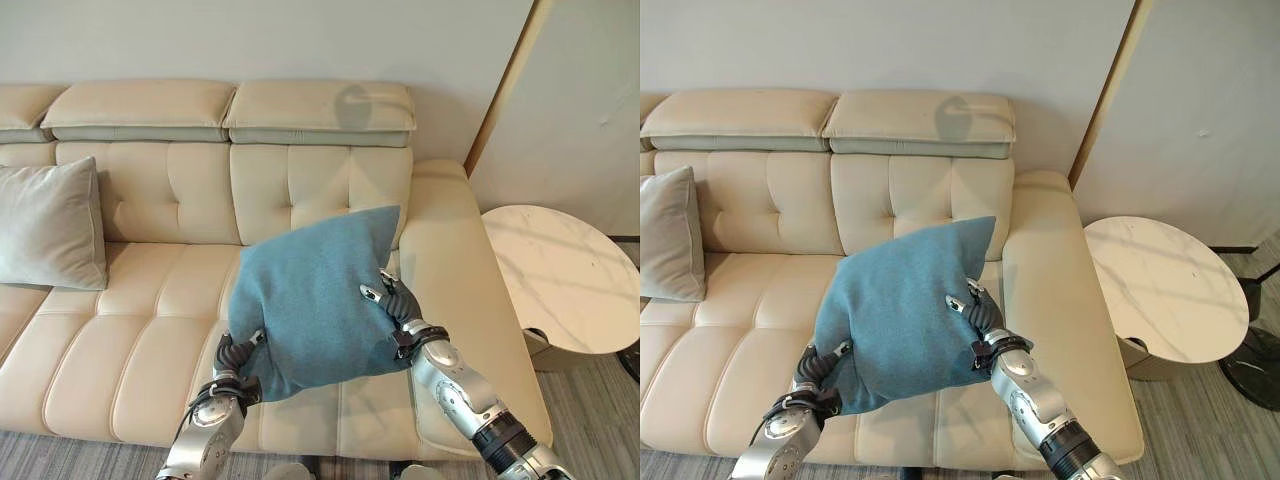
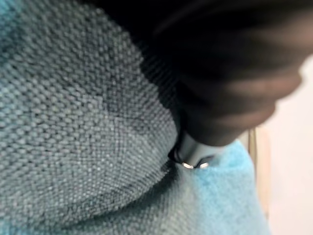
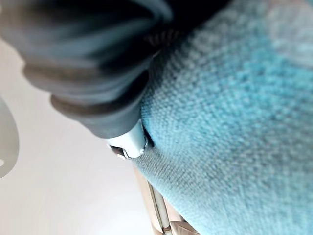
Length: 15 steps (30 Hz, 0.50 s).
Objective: Pick up all the scattered cushions and arrange them neatly on the sofa.
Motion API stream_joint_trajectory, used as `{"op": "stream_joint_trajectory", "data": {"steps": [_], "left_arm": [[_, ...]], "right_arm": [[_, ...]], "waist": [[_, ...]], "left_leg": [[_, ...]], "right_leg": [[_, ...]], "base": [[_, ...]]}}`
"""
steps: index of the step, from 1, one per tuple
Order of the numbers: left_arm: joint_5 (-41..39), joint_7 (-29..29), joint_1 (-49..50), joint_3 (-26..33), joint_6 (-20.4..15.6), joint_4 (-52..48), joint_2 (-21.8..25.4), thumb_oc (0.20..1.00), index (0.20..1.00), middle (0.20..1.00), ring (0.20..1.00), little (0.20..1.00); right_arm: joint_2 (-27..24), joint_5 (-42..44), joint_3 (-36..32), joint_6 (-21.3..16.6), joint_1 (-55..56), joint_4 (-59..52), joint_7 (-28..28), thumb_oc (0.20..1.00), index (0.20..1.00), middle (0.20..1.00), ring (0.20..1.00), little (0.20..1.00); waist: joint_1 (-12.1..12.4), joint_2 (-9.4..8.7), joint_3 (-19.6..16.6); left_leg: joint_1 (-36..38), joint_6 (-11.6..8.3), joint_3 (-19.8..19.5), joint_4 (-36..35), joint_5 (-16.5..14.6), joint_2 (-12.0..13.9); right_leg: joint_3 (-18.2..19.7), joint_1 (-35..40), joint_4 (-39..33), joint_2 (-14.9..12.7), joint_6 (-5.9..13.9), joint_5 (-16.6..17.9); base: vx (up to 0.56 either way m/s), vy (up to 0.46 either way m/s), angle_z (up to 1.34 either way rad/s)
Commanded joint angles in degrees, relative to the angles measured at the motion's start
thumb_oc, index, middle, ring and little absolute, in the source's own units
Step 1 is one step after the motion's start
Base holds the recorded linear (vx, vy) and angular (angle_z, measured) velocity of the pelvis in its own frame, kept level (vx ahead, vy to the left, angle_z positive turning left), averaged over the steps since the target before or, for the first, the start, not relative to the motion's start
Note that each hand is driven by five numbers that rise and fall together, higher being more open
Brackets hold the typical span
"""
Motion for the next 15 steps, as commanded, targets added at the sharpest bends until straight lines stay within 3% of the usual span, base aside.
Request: {"op": "stream_joint_trajectory", "data": {"steps": [1,6,11,15], "left_arm": [[3.5,-1.6,-12.3,-3.7,-5.3,-3.9,-2.3,0.200,0.200,0.200,0.200,0.200],[4.2,1.3,-24.4,-6.2,-5.8,1.9,-0.4,0.200,0.200,0.200,0.200,0.200],[2.1,6.4,-43.7,-7.8,-8.9,9.4,3.0,0.200,0.200,0.200,0.200,0.200],[3.9,9.8,-57.3,-9.3,-10.6,14.9,6.3,0.200,0.200,0.200,0.200,0.200]], "right_arm": [[9.5,0.6,6.5,-3.4,-6.4,-3.4,2.1,0.200,0.200,0.200,0.200,0.200],[11.4,1.6,4.9,-5.0,-15.3,0.3,-2.6,0.200,0.200,0.200,0.200,0.200],[10.4,0.4,1.0,-8.1,-27.8,3.4,-9.3,0.200,0.200,0.200,0.200,0.200],[7.9,-3.1,-1.9,-10.9,-36.7,6.2,-14.1,0.200,0.200,0.200,0.200,0.200]], "waist": [[0.2,-1.28,-3.6],[-0.1,-0.58,-1.3],[-0.3,0.50,3.7],[-0.4,0.60,6.3]], "left_leg": [[1.8,-0.02,-2.2,-0.4,-7.7,-1.4],[-0.7,0.43,-2.1,-0.4,-7.2,-1.6],[-8.9,0.90,-3.0,-0.4,-3.9,-2.1],[-19.5,0.96,-3.9,7.5,-4.5,-2.6]], "right_leg": [[1.0,1.1,0.1,0.4,0.86,-6.9],[2.6,-1.8,0.1,0.5,0.74,-6.5],[4.4,-11.7,4.3,0.0,0.24,-6.0],[5.3,-20.3,8.9,-1.3,0.00,-5.8]], "base": [[0.09,0.051,0.07],[-0.03,0.037,0.01],[-0.17,0.038,0.04],[-0.11,0.033,0.06]]}}
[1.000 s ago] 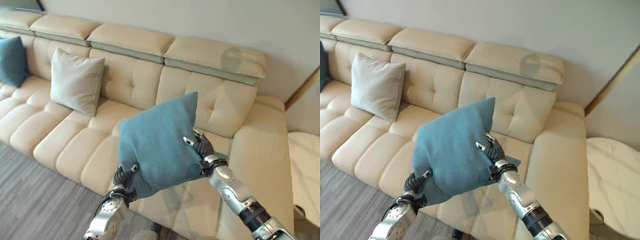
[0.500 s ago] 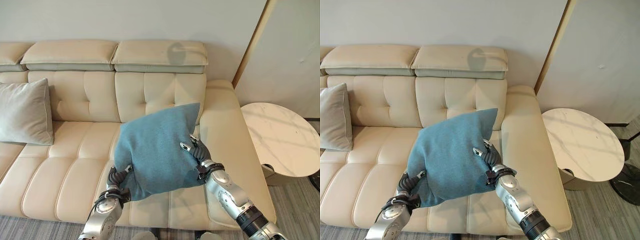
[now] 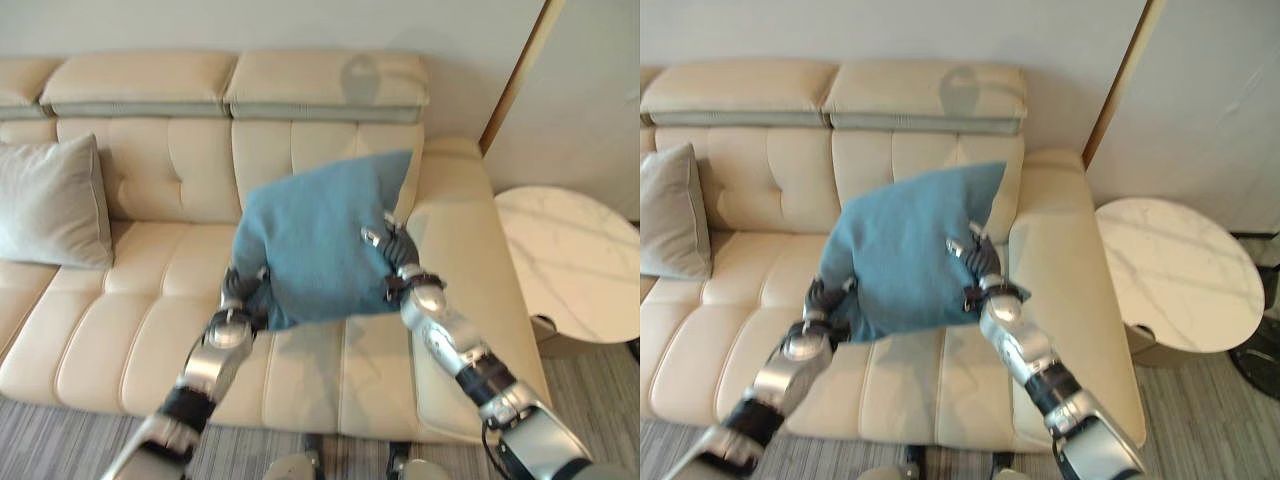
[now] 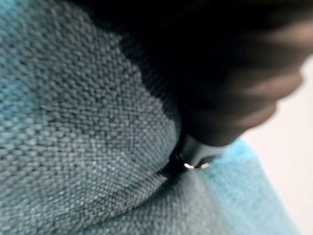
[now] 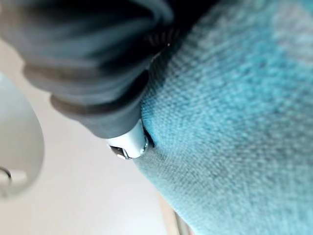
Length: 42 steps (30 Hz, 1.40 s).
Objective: Pick up all the scattered cushions and arrange them neatly on the sofa.
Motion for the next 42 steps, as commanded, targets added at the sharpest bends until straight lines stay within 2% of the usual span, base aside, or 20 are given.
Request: {"op": "stream_joint_trajectory", "data": {"steps": [1,2,4,6,7,9,10,11,12,14,15,16,17,19,21,22,26,30,32,42], "left_arm": [[4.0,2.0,-21.3,-2.5,-10.9,-0.9,0.8,0.200,0.200,0.200,0.200,0.200],[4.0,2.0,-21.5,-2.6,-10.9,-0.8,0.8,0.200,0.200,0.200,0.200,0.200],[12.8,6.6,-28.9,-4.1,-8.9,3.4,3.4,0.200,0.200,0.200,0.200,0.200],[25.2,15.4,-35.5,-6.2,-4.6,8.7,5.3,0.200,0.200,0.200,0.200,0.200],[27.7,16.8,-37.4,-6.8,-3.8,10.9,5.5,0.200,0.200,0.200,0.200,0.200],[33.6,20.5,-44.0,-11.9,-0.7,21.9,6.2,0.200,0.200,0.200,0.200,0.200],[33.5,20.5,-44.4,-12.0,-0.9,22.2,6.2,0.200,0.200,0.200,0.200,0.200],[35.0,20.0,-48.2,-15.5,0.8,28.9,5.8,0.482,0.482,0.482,0.482,0.482],[35.0,20.0,-48.4,-15.6,0.7,29.1,5.7,1.000,1.000,1.000,1.000,1.000],[34.1,18.6,-48.5,-15.8,0.1,34.6,5.0,1.000,1.000,1.000,1.000,1.000],[31.5,16.9,-46.3,-14.3,-0.9,37.7,4.2,1.000,1.000,1.000,1.000,1.000],[22.6,12.3,-41.7,-9.8,-4.2,38.0,1.7,1.000,1.000,1.000,1.000,1.000],[22.6,12.3,-41.6,-9.8,-4.2,38.0,1.7,1.000,1.000,1.000,1.000,1.000],[2.9,0.0,-28.0,-0.9,-10.7,32.4,-0.4,1.000,1.000,1.000,1.000,1.000],[-2.0,-5.7,-17.0,2.5,-11.9,26.8,-1.4,1.000,1.000,1.000,1.000,1.000],[-2.0,-5.7,-16.9,2.6,-11.9,26.7,-1.4,1.000,1.000,1.000,1.000,1.000],[-2.4,-13.7,0.5,7.2,-9.4,23.4,-2.9,1.000,1.000,1.000,1.000,1.000],[0.8,-17.9,11.9,10.0,-7.1,24.7,-5.5,1.000,1.000,1.000,1.000,1.000],[3.4,-19.7,17.0,10.8,-5.7,27.7,-7.5,1.000,1.000,1.000,1.000,1.000],[14.4,-22.0,23.8,10.3,-3.3,34.5,-9.7,1.000,1.000,1.000,1.000,1.000]], "right_arm": [[6.0,-3.9,2.1,-6.8,-12.7,-3.2,-1.7,0.200,0.200,0.200,0.200,0.200],[6.0,-3.9,2.0,-6.8,-12.9,-3.1,-1.7,0.200,0.200,0.200,0.200,0.200],[5.3,-5.9,-0.4,-9.5,-18.2,0.5,-5.7,0.200,0.200,0.200,0.200,0.200],[6.3,-2.2,-3.0,-14.8,-22.5,7.7,-8.3,0.200,0.200,0.200,0.200,0.200],[5.8,-1.8,-3.4,-15.4,-24.0,10.2,-8.5,1.000,1.000,1.000,1.000,1.000],[2.1,-11.5,-1.8,-16.3,-28.7,19.8,-16.6,1.000,1.000,1.000,1.000,1.000],[2.1,-11.6,-1.9,-16.3,-28.9,19.9,-16.7,1.000,1.000,1.000,1.000,1.000],[-0.1,-15.7,-0.1,-14.1,-32.4,26.4,-18.9,1.000,1.000,1.000,1.000,1.000],[-0.1,-15.6,-0.2,-14.1,-32.6,26.5,-18.8,1.000,1.000,1.000,1.000,1.000],[-1.6,-18.6,1.1,-10.8,-34.0,33.4,-19.4,1.000,1.000,1.000,1.000,1.000],[-2.1,-20.0,1.4,-9.0,-32.8,36.2,-18.4,1.000,1.000,1.000,1.000,1.000],[-2.2,-20.2,0.9,-6.5,-30.7,39.1,-16.8,1.000,1.000,1.000,1.000,1.000],[-2.2,-20.2,0.9,-6.5,-30.7,39.1,-16.7,1.000,1.000,1.000,1.000,1.000],[-2.3,-19.7,-1.1,-3.3,-23.3,37.5,-12.0,1.000,1.000,1.000,1.000,1.000],[-3.0,-16.9,-2.5,-2.0,-16.4,35.4,-4.9,1.000,1.000,1.000,1.000,1.000],[-3.0,-16.9,-2.4,-2.0,-16.4,35.3,-4.9,1.000,1.000,1.000,1.000,1.000],[-5.0,-9.8,-5.9,0.1,-2.0,33.5,6.1,1.000,1.000,1.000,1.000,1.000],[-4.3,-12.4,-7.5,1.3,9.5,33.7,11.3,1.000,1.000,1.000,1.000,1.000],[-3.6,-14.5,-10.0,1.9,15.9,36.7,12.6,1.000,1.000,1.000,1.000,1.000],[-4.3,-20.7,-14.1,3.5,26.5,43.3,14.8,1.000,1.000,1.000,1.000,1.000]], "waist": [[-0.1,-2.25,4.9],[0.0,-2.31,4.6],[-0.2,-1.99,5.1],[0.3,-1.70,5.9],[0.5,-1.88,6.0],[0.2,-1.41,6.3],[0.2,-1.49,6.0],[0.2,-0.92,6.3],[0.2,-0.95,6.0],[0.1,-0.79,5.8],[0.0,-0.82,6.1],[-0.1,-0.71,6.2],[-0.1,-0.68,5.9],[0.0,-0.68,5.9],[0.2,-1.03,5.8],[0.1,-1.00,5.7],[0.1,-2.63,4.4],[0.2,-3.37,1.9],[-0.2,-3.33,-0.5],[-1.3,-3.40,-6.8]], "left_leg": [[-4.1,-0.05,-3.1,6.3,-9.0,-2.5],[-4.8,-0.03,-3.1,6.6,-9.1,-2.5],[-10.4,-0.17,-3.4,8.7,-9.0,-2.7],[-15.5,-0.28,-3.7,11.0,-9.1,-2.7],[-17.4,-0.22,-3.7,11.7,-9.0,-2.6],[-22.4,-0.19,-3.9,13.6,-9.0,-2.4],[-23.1,-0.13,-3.9,13.8,-8.8,-2.5],[-25.3,-0.22,-4.4,13.8,-8.4,-2.6],[-25.9,-0.17,-4.4,13.8,-8.2,-2.6],[-27.4,-0.24,-4.6,13.3,-7.7,-2.6],[-27.5,-0.29,-4.6,13.0,-7.5,-2.6],[-26.4,-0.41,-4.8,12.3,-7.2,-2.8],[-26.7,-0.38,-4.8,12.3,-7.1,-2.8],[-22.9,-0.63,-4.7,11.0,-7.4,-2.9],[-18.5,-0.81,-4.6,9.6,-8.0,-2.7],[-18.5,-0.79,-4.6,9.5,-7.8,-2.7],[-9.0,-1.07,-4.3,6.0,-8.3,-2.4],[-0.7,-1.00,-4.2,2.0,-8.2,-2.3],[4.7,-1.02,-4.0,-1.6,-7.7,-2.5],[11.8,-0.77,-2.1,-2.3,-9.9,-2.7]], "right_leg": [[4.9,-5.5,7.9,-1.1,0.60,-8.9],[5.0,-6.2,8.3,-1.2,0.58,-9.0],[5.4,-11.5,9.9,-1.6,0.82,-9.0],[6.0,-17.0,12.1,-1.8,0.97,-9.1],[6.2,-19.0,12.8,-2.0,0.95,-8.9],[6.4,-24.1,14.8,-2.3,0.99,-8.9],[6.5,-24.8,14.9,-2.3,0.95,-8.7],[6.6,-27.1,15.5,-2.3,1.01,-8.6],[6.6,-27.7,15.5,-2.3,0.98,-8.4],[6.6,-29.5,15.1,-2.3,1.16,-8.0],[6.5,-29.4,14.7,-2.2,1.19,-7.8],[6.4,-28.3,14.1,-2.0,1.16,-7.9],[6.3,-28.6,14.0,-2.0,1.14,-7.7],[6.0,-24.5,12.1,-1.5,0.94,-7.8],[5.4,-19.9,10.4,-1.2,0.90,-7.8],[5.4,-19.9,10.2,-1.2,0.89,-7.6],[4.1,-10.0,6.9,-0.6,1.01,-7.5],[3.3,-1.8,3.9,0.0,1.58,-7.6],[2.7,3.0,1.5,0.6,2.11,-7.6],[3.6,10.0,-1.6,0.9,3.11,-6.8]], "base": [[0.00,0.000,0.00],[0.00,0.000,0.00],[-0.01,0.040,-0.02],[-0.03,0.037,-0.04],[-0.04,0.020,-0.02],[-0.03,0.022,0.07],[-0.02,0.013,0.14],[-0.02,0.002,0.11],[0.01,0.011,0.05],[0.05,0.005,0.04],[0.07,-0.032,0.01],[0.06,-0.032,0.00],[0.05,-0.033,0.01],[0.05,-0.036,0.01],[0.05,-0.033,-0.06],[0.06,-0.031,-0.09],[0.07,-0.029,-0.03],[0.08,0.015,-0.02],[0.07,0.054,-0.08],[-0.02,0.067,-0.04]]}}
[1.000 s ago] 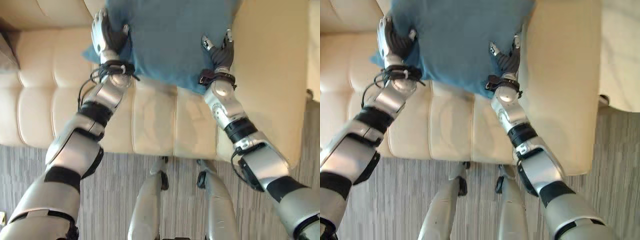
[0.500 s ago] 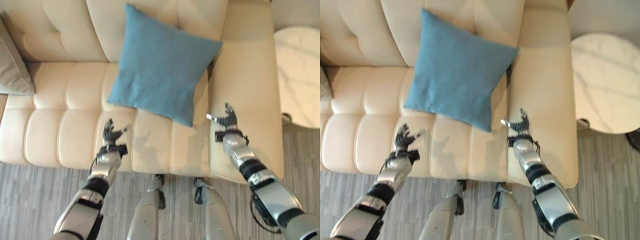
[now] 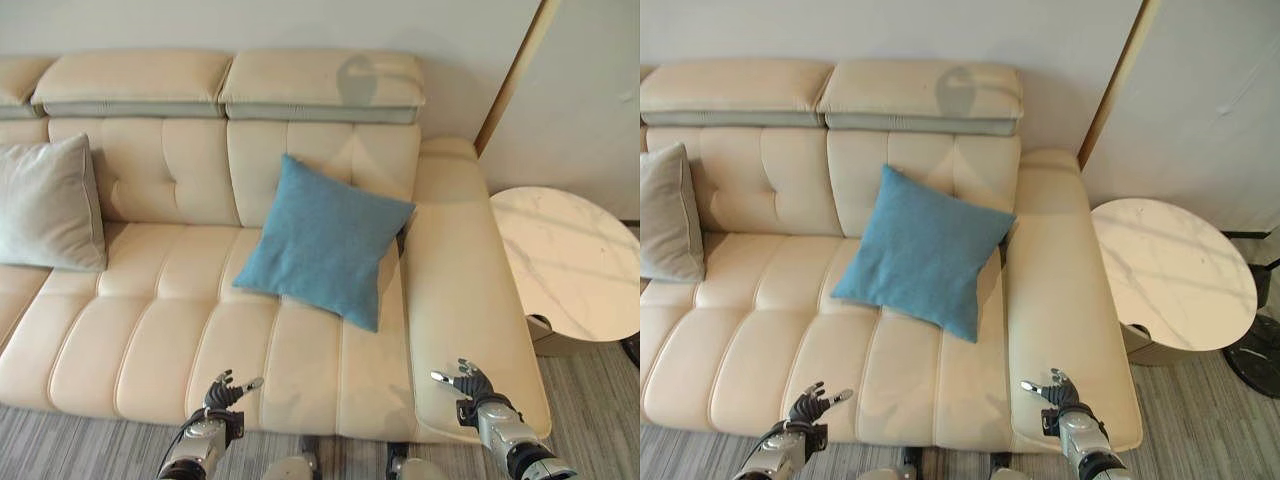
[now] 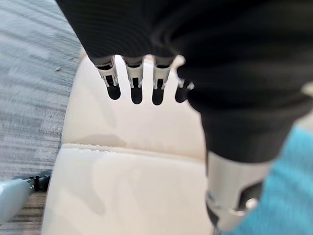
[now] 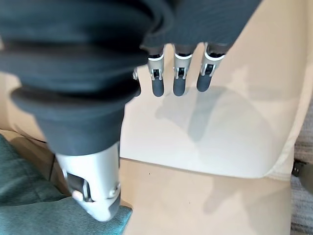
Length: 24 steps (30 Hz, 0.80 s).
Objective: Pick up all the scattered cushions and arrange them neatly on the sofa.
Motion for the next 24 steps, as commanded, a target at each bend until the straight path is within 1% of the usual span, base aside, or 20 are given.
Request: {"op": "stream_joint_trajectory", "data": {"steps": [1,5,9,12,13,15,16,17,18,19,20,21,23,24], "left_arm": [[4.8,-1.0,-3.0,0.1,-0.2,3.9,-1.0,1.000,1.000,1.000,1.000,1.000],[6.0,-1.9,-1.3,0.0,0.2,3.0,-1.0,1.000,1.000,1.000,1.000,1.000],[6.9,-2.1,-0.5,-0.4,0.4,1.6,-0.9,1.000,1.000,1.000,1.000,1.000],[7.2,-2.1,0.0,-0.6,0.5,0.4,-0.8,1.000,1.000,1.000,1.000,1.000],[7.0,-1.7,0.3,0.0,0.4,0.4,-1.0,1.000,1.000,1.000,1.000,1.000],[6.5,-1.2,0.3,0.7,0.2,0.7,-0.8,1.000,1.000,1.000,1.000,1.000],[6.5,-0.8,0.1,1.0,0.0,0.6,-0.4,1.000,1.000,1.000,1.000,1.000],[7.0,0.1,-0.5,1.0,-0.3,-0.6,0.6,1.000,1.000,1.000,1.000,1.000],[7.0,0.1,-0.5,1.0,-0.3,-0.6,0.7,1.000,1.000,1.000,1.000,1.000],[6.5,0.3,-0.1,1.2,-0.6,-5.8,1.7,1.000,1.000,1.000,1.000,1.000],[6.5,0.3,-0.1,1.2,-0.6,-5.8,1.7,1.000,1.000,1.000,1.000,1.000],[5.8,0.8,0.6,1.7,-0.8,-9.9,2.5,1.000,1.000,1.000,1.000,1.000],[4.0,1.0,2.5,2.7,-1.1,-15.5,3.1,1.000,1.000,1.000,1.000,1.000],[3.4,1.7,4.4,3.8,-1.1,-19.2,3.3,1.000,1.000,1.000,1.000,1.000]], "right_arm": [[-1.0,-2.3,-0.9,0.2,-1.4,3.6,0.4,1.000,1.000,1.000,1.000,1.000],[-0.9,-3.4,-1.2,0.9,0.8,4.5,1.5,1.000,1.000,1.000,1.000,1.000],[-0.8,-2.4,-2.2,1.0,2.4,3.3,2.0,1.000,1.000,1.000,1.000,1.000],[-0.7,-2.5,-2.7,0.8,3.2,2.4,2.0,1.000,1.000,1.000,1.000,1.000],[-0.5,-3.1,-2.6,0.6,3.3,1.3,1.5,1.000,1.000,1.000,1.000,1.000],[-0.1,-3.5,-2.7,0.4,2.6,0.9,0.8,1.000,1.000,1.000,1.000,1.000],[0.0,-3.4,-2.8,0.2,2.4,0.5,0.4,1.000,1.000,1.000,1.000,1.000],[-0.2,-3.0,-2.9,-0.2,2.3,-0.2,0.1,1.000,1.000,1.000,1.000,1.000],[-0.2,-3.0,-2.9,-0.2,2.3,-0.2,0.1,1.000,1.000,1.000,1.000,1.000],[-0.6,-2.8,-3.1,-0.5,2.9,-2.0,-0.1,1.000,1.000,1.000,1.000,1.000],[-0.6,-2.8,-3.1,-0.5,2.9,-2.0,-0.1,1.000,1.000,1.000,1.000,1.000],[-0.8,-2.9,-3.3,-0.7,3.5,-4.1,-0.2,1.000,1.000,1.000,1.000,1.000],[-1.0,-2.4,-4.0,-1.1,4.7,-7.4,-0.1,1.000,1.000,1.000,1.000,1.000],[-0.8,-1.9,-4.5,-1.0,5.9,-10.0,-0.2,1.000,1.000,1.000,1.000,1.000]], "waist": [[0.3,-0.24,-1.4],[0.4,-0.57,-2.5],[-0.1,-1.14,-2.4],[-0.4,-1.39,-1.9],[-0.4,-1.43,-1.2],[-0.1,-1.54,-0.2],[0.0,-1.39,0.5],[-0.2,-0.92,1.3],[-0.2,-0.93,1.2],[0.0,-0.42,1.5],[0.0,-0.41,1.4],[0.1,-0.30,1.3],[0.4,-0.50,0.7],[0.9,-1.29,-0.2]], "left_leg": [[2.1,0.00,-1.0,-0.2,-7.4,-2.1],[4.0,0.34,-0.2,-0.2,-8.2,-2.3],[5.5,0.72,0.1,-0.2,-8.6,-2.6],[5.8,0.91,0.0,-0.2,-8.7,-2.8],[5.7,1.09,0.5,-0.2,-8.8,-2.8],[5.0,0.95,1.5,-0.2,-8.4,-2.5],[4.5,0.93,1.8,-0.2,-7.9,-2.2],[4.1,1.01,2.1,-0.2,-7.0,-1.6],[4.0,1.01,2.2,-0.2,-7.0,-1.6],[3.7,1.03,2.7,-0.2,-6.8,-1.0],[3.6,1.03,2.7,-0.2,-6.7,-1.0],[3.5,1.13,3.0,-0.2,-6.7,-0.7],[3.2,1.10,3.5,-0.2,-6.7,-0.8],[2.1,0.88,3.9,-0.2,-6.0,-1.2]], "right_leg": [[0.8,1.0,0.0,0.8,2.78,-5.1],[1.4,2.4,0.0,0.6,3.21,-5.1],[1.6,3.9,0.0,0.4,3.49,-4.8],[1.5,4.2,0.1,0.3,3.52,-4.3],[1.3,3.7,0.4,0.1,3.88,-3.6],[0.6,2.4,0.4,0.2,4.30,-2.2],[0.3,1.3,1.1,0.3,4.46,-2.1],[0.2,0.7,5.9,0.6,3.94,-4.4],[0.2,0.6,5.9,0.6,3.93,-4.4],[-0.6,1.7,10.6,0.7,2.66,-8.6],[-0.6,1.6,10.6,0.7,2.64,-8.6],[-1.1,2.4,13.9,0.7,2.31,-10.7],[-0.9,4.8,16.2,1.0,2.16,-12.7],[0.2,7.7,14.5,2.1,2.48,-12.8]], "base": [[-0.06,0.076,-0.23],[-0.04,0.076,-0.16],[-0.04,0.087,-0.10],[-0.05,0.069,0.01],[-0.12,0.105,-0.02],[-0.17,0.052,-0.06],[-0.27,0.019,-0.15],[-0.20,0.015,-0.24],[-0.22,0.006,-0.21],[-0.10,-0.007,-0.10],[-0.15,-0.020,-0.17],[-0.10,-0.041,-0.20],[-0.16,-0.129,-0.10],[-0.14,-0.147,-0.08]]}}
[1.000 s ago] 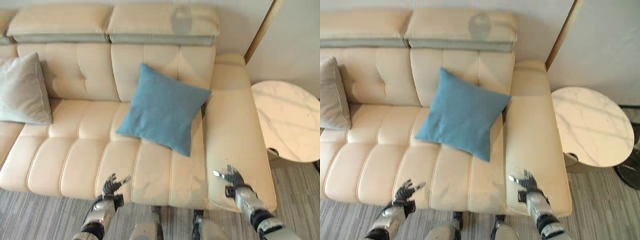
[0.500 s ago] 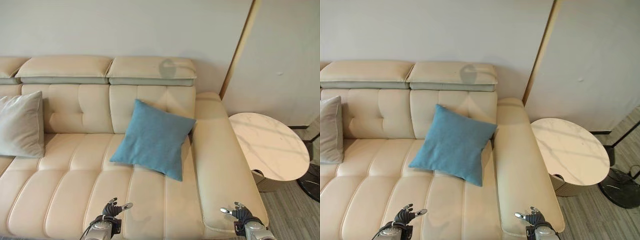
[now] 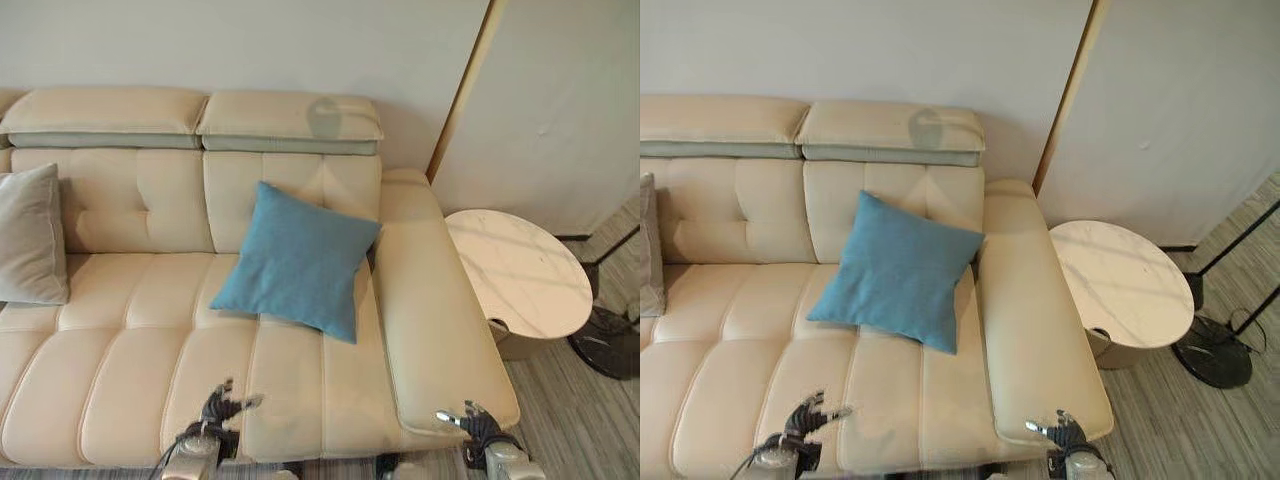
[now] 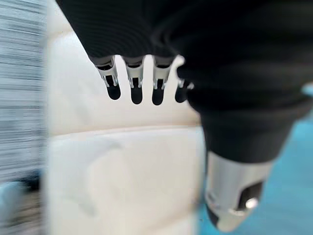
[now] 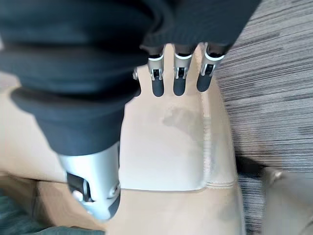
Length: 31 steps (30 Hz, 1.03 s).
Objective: Pick up all the scattered cushions and arrange them neatly on the sofa.
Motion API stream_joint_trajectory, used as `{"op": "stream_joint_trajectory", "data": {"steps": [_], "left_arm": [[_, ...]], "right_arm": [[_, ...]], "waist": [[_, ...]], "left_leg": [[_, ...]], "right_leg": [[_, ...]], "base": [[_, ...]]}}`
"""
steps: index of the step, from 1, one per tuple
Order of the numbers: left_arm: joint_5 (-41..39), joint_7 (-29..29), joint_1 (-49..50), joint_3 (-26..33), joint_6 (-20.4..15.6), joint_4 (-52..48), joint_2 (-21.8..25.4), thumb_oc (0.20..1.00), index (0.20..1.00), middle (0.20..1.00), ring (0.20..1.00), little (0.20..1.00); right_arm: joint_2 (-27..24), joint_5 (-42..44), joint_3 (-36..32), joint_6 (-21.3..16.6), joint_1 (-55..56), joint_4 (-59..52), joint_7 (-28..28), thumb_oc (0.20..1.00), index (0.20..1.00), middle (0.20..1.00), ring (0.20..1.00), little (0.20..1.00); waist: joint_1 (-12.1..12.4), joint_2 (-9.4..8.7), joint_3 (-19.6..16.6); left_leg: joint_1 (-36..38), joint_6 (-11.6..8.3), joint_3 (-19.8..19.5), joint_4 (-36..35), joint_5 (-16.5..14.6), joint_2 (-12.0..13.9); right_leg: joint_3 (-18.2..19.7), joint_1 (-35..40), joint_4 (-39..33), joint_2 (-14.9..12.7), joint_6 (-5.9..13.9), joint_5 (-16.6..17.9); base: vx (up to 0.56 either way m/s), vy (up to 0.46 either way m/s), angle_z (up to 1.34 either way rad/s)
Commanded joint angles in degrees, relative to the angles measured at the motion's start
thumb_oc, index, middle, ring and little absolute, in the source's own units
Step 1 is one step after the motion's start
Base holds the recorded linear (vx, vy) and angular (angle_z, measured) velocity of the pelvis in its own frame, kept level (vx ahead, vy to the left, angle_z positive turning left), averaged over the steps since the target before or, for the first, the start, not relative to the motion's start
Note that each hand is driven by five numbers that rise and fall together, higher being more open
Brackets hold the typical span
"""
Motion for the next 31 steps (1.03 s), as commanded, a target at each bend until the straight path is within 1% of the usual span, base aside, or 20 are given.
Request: {"op": "stream_joint_trajectory", "data": {"steps": [1,3,5,6,7,8,9,10,12,13,14,15,16,17,18,20,22,23,25,31], "left_arm": [[-2.0,1.6,-2.0,3.1,-2.5,-2.0,0.2,1.000,1.000,1.000,1.000,1.000],[-3.3,2.4,-1.1,4.4,-2.8,-4.4,-0.2,1.000,1.000,1.000,1.000,1.000],[-4.0,2.7,-1.1,4.4,-2.6,-5.1,-0.6,1.000,1.000,1.000,1.000,1.000],[-4.2,2.8,-0.8,4.6,-2.5,-5.5,-0.8,1.000,1.000,1.000,1.000,1.000],[-4.2,2.8,-0.8,4.6,-2.5,-5.5,-0.9,1.000,1.000,1.000,1.000,1.000],[-5.6,3.0,-1.0,4.7,-2.4,-4.9,-1.4,1.000,1.000,1.000,1.000,1.000],[-5.6,3.0,-1.0,4.7,-2.4,-4.9,-1.4,1.000,1.000,1.000,1.000,1.000],[-6.4,3.2,-0.3,4.8,-2.3,-5.3,-2.6,1.000,1.000,1.000,1.000,1.000],[-6.4,3.2,-0.3,4.8,-2.3,-5.3,-2.6,1.000,1.000,1.000,1.000,1.000],[-6.5,3.3,-0.2,4.7,-2.4,-5.2,-3.0,1.000,1.000,1.000,1.000,1.000],[-6.6,3.1,0.0,4.9,-2.4,-4.7,-3.3,1.000,1.000,1.000,1.000,1.000],[-6.4,3.2,0.6,4.9,-2.2,-5.1,-3.2,1.000,1.000,1.000,1.000,1.000],[-6.4,2.8,0.9,5.0,-2.1,-5.0,-3.2,1.000,1.000,1.000,1.000,1.000],[-6.5,2.4,1.6,4.9,-1.9,-4.5,-3.5,1.000,1.000,1.000,1.000,1.000],[-6.5,2.4,1.6,4.9,-1.9,-4.5,-3.5,1.000,1.000,1.000,1.000,1.000],[-7.5,2.2,1.8,4.4,-1.5,-3.2,-4.1,1.000,1.000,1.000,1.000,1.000],[-8.1,2.2,1.9,4.3,-1.4,-2.8,-4.4,1.000,1.000,1.000,1.000,1.000],[-8.4,2.3,1.8,3.9,-1.2,-2.3,-4.7,1.000,1.000,1.000,1.000,1.000],[-7.6,2.3,1.8,2.4,-0.9,-0.8,-5.7,1.000,1.000,1.000,1.000,1.000],[-6.3,1.9,2.0,1.0,-0.4,-0.6,-5.6,1.000,1.000,1.000,1.000,1.000]], "right_arm": [[-2.0,0.3,-1.7,-2.6,-1.2,-4.2,-1.0,1.000,1.000,1.000,1.000,1.000],[-1.8,0.8,-1.2,-2.6,-1.1,-7.2,-1.0,1.000,1.000,1.000,1.000,1.000],[-2.2,0.9,-0.9,-2.7,-1.0,-9.7,-1.4,1.000,1.000,1.000,1.000,1.000],[-2.2,1.2,-0.8,-2.7,-0.7,-10.8,-1.5,1.000,1.000,1.000,1.000,1.000],[-2.3,1.2,-0.8,-2.7,-0.8,-10.8,-1.5,1.000,1.000,1.000,1.000,1.000],[-2.0,2.1,-0.5,-3.3,-0.5,-12.8,-1.4,1.000,1.000,1.000,1.000,1.000],[-2.0,2.1,-0.5,-3.3,-0.5,-12.8,-1.4,1.000,1.000,1.000,1.000,1.000],[-2.7,1.7,-0.4,-3.0,0.5,-14.7,-2.1,1.000,1.000,1.000,1.000,1.000],[-2.7,1.7,-0.4,-3.0,0.5,-14.7,-2.1,1.000,1.000,1.000,1.000,1.000],[-3.0,1.6,-0.4,-3.1,0.4,-14.9,-2.3,1.000,1.000,1.000,1.000,1.000],[-3.1,1.9,-0.6,-2.9,0.4,-15.0,-2.2,1.000,1.000,1.000,1.000,1.000],[-2.7,2.2,-0.9,-2.8,0.9,-15.4,-2.1,1.000,1.000,1.000,1.000,1.000],[-2.7,2.2,-0.8,-2.7,1.1,-15.3,-1.9,1.000,1.000,1.000,1.000,1.000],[-2.5,2.3,-0.3,-2.5,1.5,-14.6,-1.6,1.000,1.000,1.000,1.000,1.000],[-2.5,2.3,-0.3,-2.5,1.5,-14.6,-1.6,1.000,1.000,1.000,1.000,1.000],[-2.4,2.4,0.2,-2.4,1.7,-14.2,-1.4,1.000,1.000,1.000,1.000,1.000],[-2.3,2.4,0.4,-2.3,1.9,-14.6,-1.4,1.000,1.000,1.000,1.000,1.000],[-2.2,2.4,0.5,-2.3,2.1,-14.7,-1.6,1.000,1.000,1.000,1.000,1.000],[-2.1,2.0,1.3,-2.3,1.7,-14.3,-2.1,1.000,1.000,1.000,1.000,1.000],[-1.8,0.7,2.3,-1.6,1.7,-13.7,-2.2,1.000,1.000,1.000,1.000,1.000]], "waist": [[0.5,-0.42,-1.4],[1.1,-0.82,-1.4],[1.0,-0.76,-1.1],[0.8,-0.76,-0.7],[0.8,-0.70,-0.8],[0.6,-0.32,0.0],[0.6,-0.31,-0.1],[0.1,0.46,1.9],[0.0,0.51,1.7],[0.4,0.50,2.5],[0.4,0.15,2.6],[0.3,-0.30,2.6],[0.2,-0.41,2.2],[0.3,-0.69,1.7],[0.2,-0.69,1.7],[0.3,-0.65,1.1],[0.1,-0.54,0.7],[-0.3,-0.19,0.2],[-1.3,1.15,-0.9],[-1.0,1.17,-1.7]], "left_leg": [[-0.7,-1.91,-3.0,-0.1,-6.2,-4.8],[-2.1,-2.87,-2.2,-0.1,-4.0,-4.3],[-2.6,-3.70,-2.5,-0.1,-2.3,-3.7],[-2.7,-4.07,-2.6,-0.1,-1.6,-3.7],[-2.9,-4.09,-2.6,-0.1,-1.6,-3.6],[-3.6,-4.95,-2.9,-0.1,0.0,-3.0],[-3.7,-4.96,-2.9,-0.1,0.0,-3.0],[-5.4,-6.36,-4.8,-0.1,1.0,-2.9],[-5.6,-6.37,-4.8,-0.1,1.1,-2.9],[-5.8,-6.73,-6.4,-0.1,0.9,-3.1],[-4.5,-6.11,-7.6,0.3,0.8,-3.7],[-4.0,-5.65,-6.5,3.6,-1.2,-3.4],[-3.9,-5.33,-6.1,5.0,-2.3,-3.3],[-2.4,-4.51,-6.4,8.4,-6.1,-3.6],[-2.5,-4.50,-6.5,8.3,-6.1,-3.6],[0.1,-4.17,-7.4,8.7,-8.1,-3.8],[1.3,-4.21,-7.3,7.9,-8.4,-3.6],[2.9,-4.36,-6.8,6.2,-8.3,-3.1],[4.6,-5.21,-7.0,-0.1,-6.6,-3.0],[5.9,-4.62,-6.9,-0.1,-8.2,-3.7]], "right_leg": [[1.9,10.4,-5.4,3.6,0.40,-2.3],[2.9,12.6,-11.4,5.1,-0.82,-3.6],[4.0,13.0,-14.0,6.7,-2.16,-3.6],[4.5,13.4,-15.4,7.5,-2.58,-3.5],[4.5,13.3,-15.4,7.5,-2.62,-3.4],[5.0,13.9,-17.3,8.7,-3.29,-3.2],[5.0,13.9,-17.3,8.7,-3.29,-3.2],[2.6,12.3,-17.4,8.8,-3.68,-2.4],[2.6,12.2,-17.4,8.8,-3.71,-2.3],[2.4,11.3,-16.9,8.5,-3.90,-2.1],[2.0,10.2,-17.2,7.9,-3.74,-1.0],[1.9,9.9,-17.6,7.3,-3.56,-0.2],[1.8,9.5,-18.0,7.1,-3.55,0.0],[1.9,9.4,-18.6,6.5,-3.67,0.2],[1.9,9.3,-18.6,6.5,-3.68,0.2],[2.1,9.2,-19.1,6.5,-3.78,0.4],[2.0,9.2,-19.4,6.5,-3.83,0.4],[1.7,8.9,-19.5,6.7,-3.68,0.3],[1.0,8.5,-19.7,7.2,-3.26,0.7],[1.5,9.3,-19.7,6.4,-2.42,1.5]], "base": [[-0.19,-0.193,-0.23],[-0.21,-0.202,-0.33],[-0.24,-0.252,-0.44],[-0.19,-0.184,-0.22],[-0.29,-0.271,-0.02],[-0.20,-0.185,0.11],[-0.54,-0.363,0.11],[-0.35,-0.181,-0.02],[-0.23,-0.112,0.23],[-0.26,-0.112,0.24],[-0.34,-0.150,0.06],[-0.25,-0.119,-0.06],[-0.16,-0.066,-0.11],[-0.08,-0.028,-0.14],[-0.07,-0.014,-0.18],[-0.02,0.019,-0.22],[-0.01,0.032,-0.12],[-0.01,0.051,0.34],[-0.03,0.172,0.57],[-0.01,0.155,0.03]]}}
